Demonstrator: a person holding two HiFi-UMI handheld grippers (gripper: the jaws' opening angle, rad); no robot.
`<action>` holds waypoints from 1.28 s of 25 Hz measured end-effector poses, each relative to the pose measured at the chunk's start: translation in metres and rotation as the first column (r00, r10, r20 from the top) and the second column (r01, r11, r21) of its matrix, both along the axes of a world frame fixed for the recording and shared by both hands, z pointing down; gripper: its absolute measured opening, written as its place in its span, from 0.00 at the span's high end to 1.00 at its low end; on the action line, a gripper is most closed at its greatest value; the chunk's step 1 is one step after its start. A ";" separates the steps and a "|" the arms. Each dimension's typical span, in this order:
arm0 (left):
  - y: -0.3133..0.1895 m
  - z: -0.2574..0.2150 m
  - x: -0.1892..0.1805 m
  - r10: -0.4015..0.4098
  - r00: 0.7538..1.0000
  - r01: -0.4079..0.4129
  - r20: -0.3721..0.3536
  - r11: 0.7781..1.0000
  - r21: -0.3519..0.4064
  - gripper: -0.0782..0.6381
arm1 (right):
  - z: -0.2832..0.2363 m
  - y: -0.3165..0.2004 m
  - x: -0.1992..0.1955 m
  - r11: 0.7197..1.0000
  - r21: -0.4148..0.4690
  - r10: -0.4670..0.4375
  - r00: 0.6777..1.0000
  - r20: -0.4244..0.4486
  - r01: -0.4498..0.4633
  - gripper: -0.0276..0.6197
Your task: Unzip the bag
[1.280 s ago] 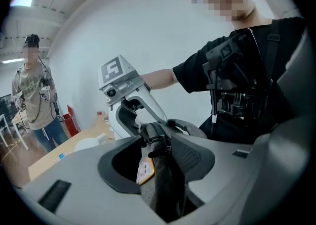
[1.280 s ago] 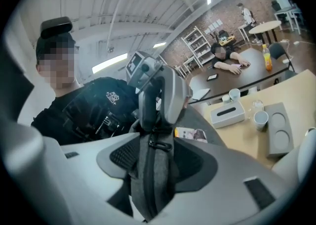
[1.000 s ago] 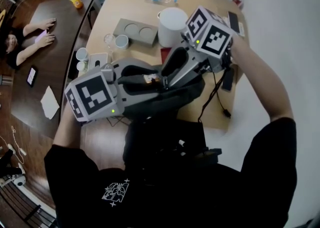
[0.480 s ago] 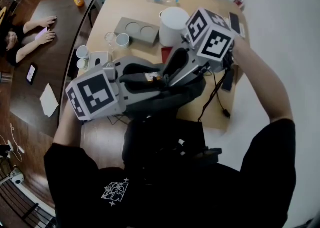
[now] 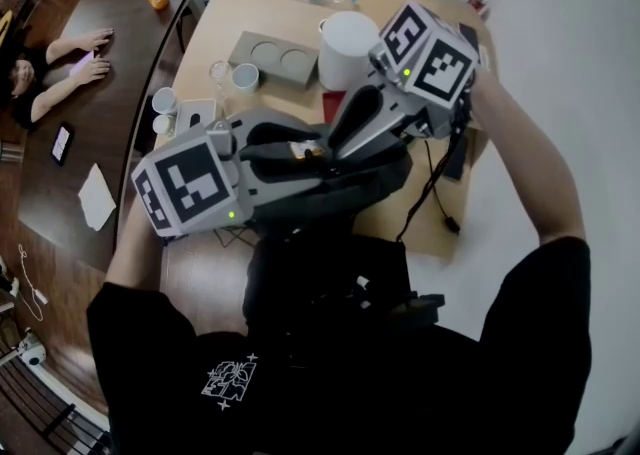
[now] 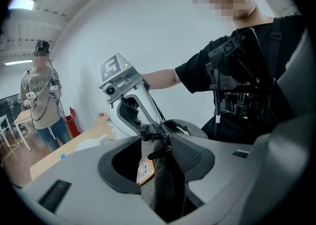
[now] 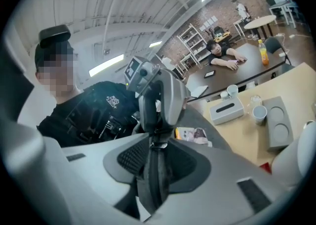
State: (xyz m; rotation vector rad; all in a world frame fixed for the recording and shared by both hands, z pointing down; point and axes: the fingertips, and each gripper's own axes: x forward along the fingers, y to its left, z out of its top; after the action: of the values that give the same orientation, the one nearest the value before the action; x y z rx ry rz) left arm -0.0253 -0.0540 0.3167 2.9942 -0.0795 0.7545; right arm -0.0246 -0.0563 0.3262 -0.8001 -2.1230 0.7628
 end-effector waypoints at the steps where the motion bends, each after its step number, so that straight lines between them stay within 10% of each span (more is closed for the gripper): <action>1: 0.000 0.000 0.000 0.000 1.000 0.000 -0.001 1.000 -0.001 0.63 | -0.003 0.000 0.001 1.000 -0.017 0.002 1.000 0.007 -0.002 0.77; 17: -0.001 0.005 0.007 0.005 1.000 -0.005 -0.003 1.000 0.001 0.63 | 0.001 0.005 0.004 0.974 -0.218 0.033 0.995 -0.091 -0.053 0.80; 27: 0.002 -0.001 0.005 -0.008 1.000 0.008 -0.025 1.000 0.012 0.63 | -0.004 0.006 0.010 0.999 -0.029 0.015 1.000 -0.003 -0.015 0.90; 32: -0.006 -0.019 -0.015 -0.092 0.982 0.077 -0.167 0.993 -0.092 0.63 | -0.005 0.009 0.015 0.992 0.100 0.063 0.994 0.087 -0.072 0.93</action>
State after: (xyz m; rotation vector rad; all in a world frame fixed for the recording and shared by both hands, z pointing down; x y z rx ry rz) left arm -0.0402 -0.0600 0.2975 2.9388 -0.1617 0.4774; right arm -0.0092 -0.0473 0.3214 -0.7198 -2.2545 0.6586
